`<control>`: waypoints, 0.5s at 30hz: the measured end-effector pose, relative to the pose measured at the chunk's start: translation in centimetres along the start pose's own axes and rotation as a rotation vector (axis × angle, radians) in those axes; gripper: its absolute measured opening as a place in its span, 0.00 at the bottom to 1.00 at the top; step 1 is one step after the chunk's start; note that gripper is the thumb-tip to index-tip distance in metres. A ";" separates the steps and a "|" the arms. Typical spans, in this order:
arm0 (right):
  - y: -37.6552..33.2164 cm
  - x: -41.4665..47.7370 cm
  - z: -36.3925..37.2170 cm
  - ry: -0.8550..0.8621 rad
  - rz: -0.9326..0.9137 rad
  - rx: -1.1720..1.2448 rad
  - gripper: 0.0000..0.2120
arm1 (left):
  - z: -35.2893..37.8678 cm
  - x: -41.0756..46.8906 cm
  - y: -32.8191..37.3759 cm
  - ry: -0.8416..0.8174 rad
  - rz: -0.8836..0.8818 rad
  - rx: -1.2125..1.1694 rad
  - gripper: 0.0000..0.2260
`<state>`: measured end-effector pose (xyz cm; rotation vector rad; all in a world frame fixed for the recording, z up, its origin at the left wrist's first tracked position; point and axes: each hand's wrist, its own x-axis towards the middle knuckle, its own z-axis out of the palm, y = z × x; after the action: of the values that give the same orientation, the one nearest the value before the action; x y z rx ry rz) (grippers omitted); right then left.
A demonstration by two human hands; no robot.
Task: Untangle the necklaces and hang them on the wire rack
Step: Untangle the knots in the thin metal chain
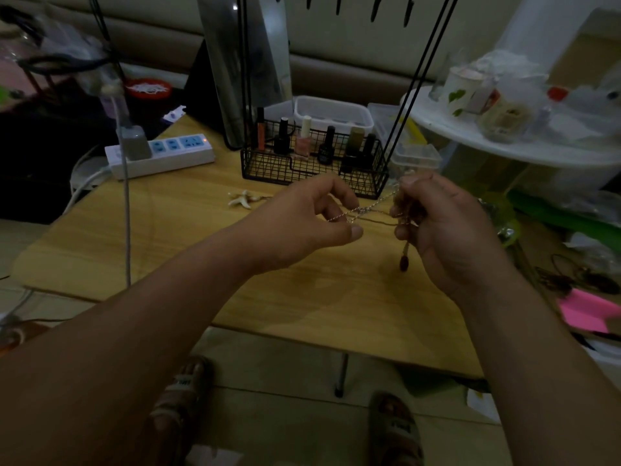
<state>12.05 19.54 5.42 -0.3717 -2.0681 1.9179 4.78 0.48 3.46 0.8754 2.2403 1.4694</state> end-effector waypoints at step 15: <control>-0.2 -0.1 -0.2 -0.137 0.123 0.085 0.10 | -0.8 -0.3 0.2 -0.023 -0.035 -0.314 0.05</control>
<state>12.17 19.64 5.61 -0.3661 -2.0835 2.1509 4.60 -0.25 3.94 0.7442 1.9255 1.7224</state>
